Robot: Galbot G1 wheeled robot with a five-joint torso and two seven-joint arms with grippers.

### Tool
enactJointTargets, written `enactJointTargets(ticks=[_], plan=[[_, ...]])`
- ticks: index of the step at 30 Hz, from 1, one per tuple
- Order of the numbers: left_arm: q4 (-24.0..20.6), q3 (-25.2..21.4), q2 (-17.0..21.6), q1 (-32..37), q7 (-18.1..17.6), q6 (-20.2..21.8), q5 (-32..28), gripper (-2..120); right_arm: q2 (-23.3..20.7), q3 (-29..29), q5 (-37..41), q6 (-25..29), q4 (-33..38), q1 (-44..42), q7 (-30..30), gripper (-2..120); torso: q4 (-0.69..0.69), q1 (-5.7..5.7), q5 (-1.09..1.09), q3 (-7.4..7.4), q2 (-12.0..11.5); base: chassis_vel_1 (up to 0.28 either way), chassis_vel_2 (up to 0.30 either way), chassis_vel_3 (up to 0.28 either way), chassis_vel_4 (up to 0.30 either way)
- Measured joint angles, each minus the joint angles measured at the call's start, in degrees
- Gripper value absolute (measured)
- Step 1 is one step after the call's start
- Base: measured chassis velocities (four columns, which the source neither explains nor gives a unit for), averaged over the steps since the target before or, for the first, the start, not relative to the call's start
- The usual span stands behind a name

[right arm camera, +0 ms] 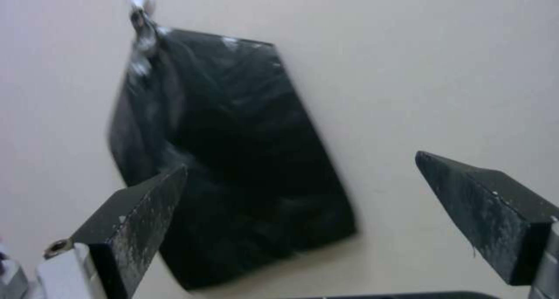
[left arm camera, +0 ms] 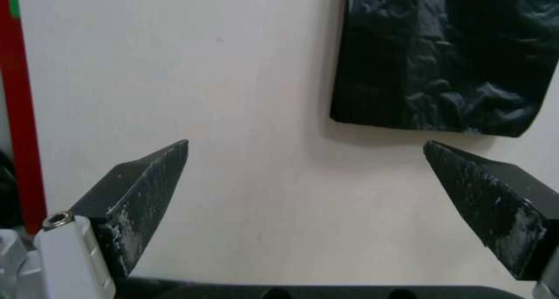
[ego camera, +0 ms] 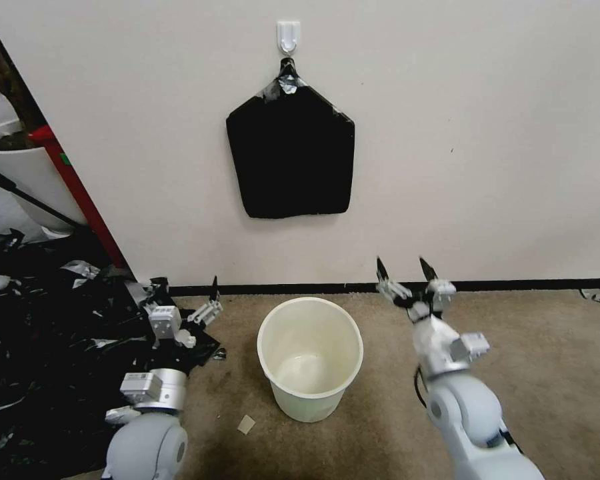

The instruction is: Place a trash bag onto the trash bin.

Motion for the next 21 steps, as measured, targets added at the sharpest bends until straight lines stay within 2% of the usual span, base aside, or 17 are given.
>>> enactJointTargets(ticks=[5, 6, 10, 11, 15, 21], plan=[[-0.6, -0.2, -0.8, 0.6, 1.0, 0.2, 0.5, 100, -1.3, -7.2, 9.6, 2.4, -7.7, 12.0, 0.3, 100, -0.01, 0.0, 0.02, 0.0, 0.0, 0.0, 0.0, 0.0, 0.0], [-0.6, -0.2, -0.8, 0.6, 1.0, 0.2, 0.5, 100, -1.3, -7.2, 9.6, 2.4, -7.7, 12.0, 0.3, 100, -0.01, 0.0, 0.02, 0.0, 0.0, 0.0, 0.0, 0.0, 0.0], [-0.4, -1.0, -1.6, 1.0, 1.8, -0.6, 1.0, 100, 1.4, -12.8, 19.2, 4.5, -18.5, 25.7, 0.0, 100, 0.0, 0.0, 0.01, 0.01, 0.0, 0.0, 0.0, 0.0, 0.0], [-0.4, -1.0, -1.6, 1.0, 1.8, -0.6, 1.0, 100, 1.4, -12.8, 19.2, 4.5, -18.5, 25.7, 0.0, 100, 0.0, 0.0, 0.01, 0.01, 0.0, 0.0, 0.0, 0.0, 0.0], [-0.1, -2.3, -2.4, 0.8, 1.5, -0.6, 1.8, 100, 5.1, -16.5, 32.1, 3.5, -23.0, 36.0, 0.5, 100, 0.02, 0.0, 0.0, 0.01, 0.0, 0.0, 0.0, 0.0, 0.0], [0.1, -2.9, -3.0, 1.5, 0.7, -0.6, 2.2, 100, 6.8, -18.5, 38.5, -0.7, -23.9, 41.3, 0.3, 100, 0.0, 0.0, 0.0, -0.01, 0.0, 0.0, 0.0, 0.0, 0.0]])
